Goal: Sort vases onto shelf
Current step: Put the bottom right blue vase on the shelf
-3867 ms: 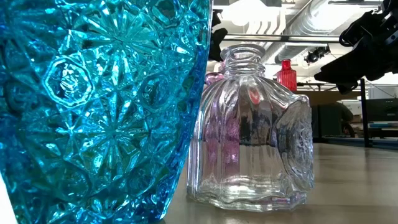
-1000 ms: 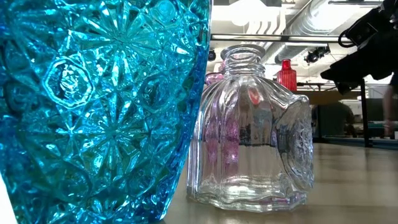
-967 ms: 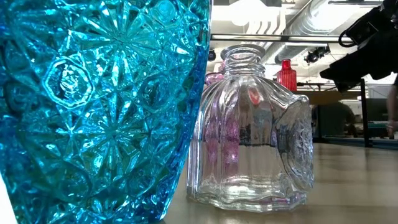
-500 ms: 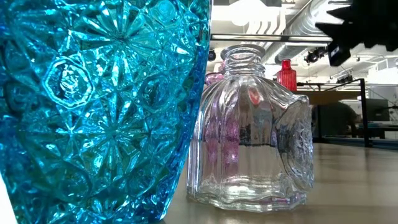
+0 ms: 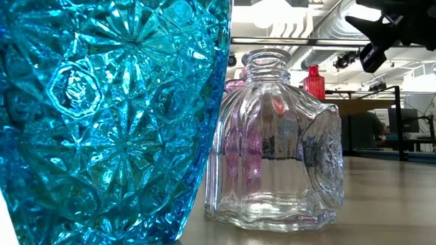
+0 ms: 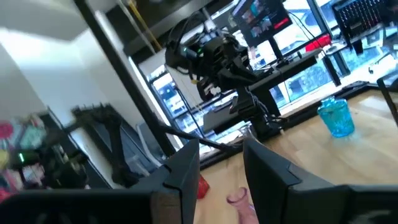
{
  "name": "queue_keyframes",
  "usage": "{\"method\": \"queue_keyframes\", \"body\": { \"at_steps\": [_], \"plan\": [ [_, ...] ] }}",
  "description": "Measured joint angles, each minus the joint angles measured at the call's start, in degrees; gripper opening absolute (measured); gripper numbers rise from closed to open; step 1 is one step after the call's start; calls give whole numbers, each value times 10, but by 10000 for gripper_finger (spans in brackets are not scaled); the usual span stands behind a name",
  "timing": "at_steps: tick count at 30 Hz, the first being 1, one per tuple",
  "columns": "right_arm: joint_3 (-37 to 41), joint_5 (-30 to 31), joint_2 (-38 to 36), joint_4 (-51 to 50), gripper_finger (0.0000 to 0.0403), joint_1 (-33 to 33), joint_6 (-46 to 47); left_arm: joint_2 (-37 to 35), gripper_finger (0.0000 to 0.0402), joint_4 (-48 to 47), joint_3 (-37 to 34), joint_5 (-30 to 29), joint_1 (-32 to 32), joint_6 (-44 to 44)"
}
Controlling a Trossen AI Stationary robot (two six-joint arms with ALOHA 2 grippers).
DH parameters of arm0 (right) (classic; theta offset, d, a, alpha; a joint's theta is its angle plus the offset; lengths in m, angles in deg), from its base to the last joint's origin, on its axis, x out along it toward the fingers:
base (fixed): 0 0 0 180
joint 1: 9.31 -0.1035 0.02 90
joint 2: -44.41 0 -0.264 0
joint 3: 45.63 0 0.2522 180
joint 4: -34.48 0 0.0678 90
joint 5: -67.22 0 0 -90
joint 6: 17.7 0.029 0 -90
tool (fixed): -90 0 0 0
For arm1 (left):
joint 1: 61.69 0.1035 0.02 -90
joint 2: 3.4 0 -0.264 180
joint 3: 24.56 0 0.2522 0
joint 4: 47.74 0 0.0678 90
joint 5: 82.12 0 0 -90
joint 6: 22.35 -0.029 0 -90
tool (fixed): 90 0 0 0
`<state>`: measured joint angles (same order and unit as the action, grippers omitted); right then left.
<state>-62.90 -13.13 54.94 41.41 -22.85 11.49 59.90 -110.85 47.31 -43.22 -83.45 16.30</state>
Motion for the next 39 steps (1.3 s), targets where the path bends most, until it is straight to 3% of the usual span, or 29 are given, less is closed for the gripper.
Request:
{"method": "queue_keyframes", "body": {
  "at_steps": [6, 11, 18, 22, 27, 32, 39],
  "plan": [
    [-4, 4, 0, 4, 108, 0, 42, 0, 83, 0, 0, -21, 3, -23],
    [-52, 3, 0, -13, 108, 0, 30, 0, 83, 0, 0, -19, 16, -28],
    [-195, 38, 12, -241, 108, 0, 10, 0, 83, -1, 1, -21, 30, -45],
    [-288, 75, 41, -397, 108, 0, 78, 0, 83, -1, 1, -22, 38, -59],
    [-379, 77, 86, -538, 108, 0, 208, 0, 83, -1, 1, -22, 50, -70],
    [-433, 27, 141, -607, 108, 0, 338, 0, 83, -1, 1, -22, 61, -74],
    [-481, -62, 234, -644, 108, 0, 418, 0, 83, 0, 1, -17, 72, -99]
  ]
}}
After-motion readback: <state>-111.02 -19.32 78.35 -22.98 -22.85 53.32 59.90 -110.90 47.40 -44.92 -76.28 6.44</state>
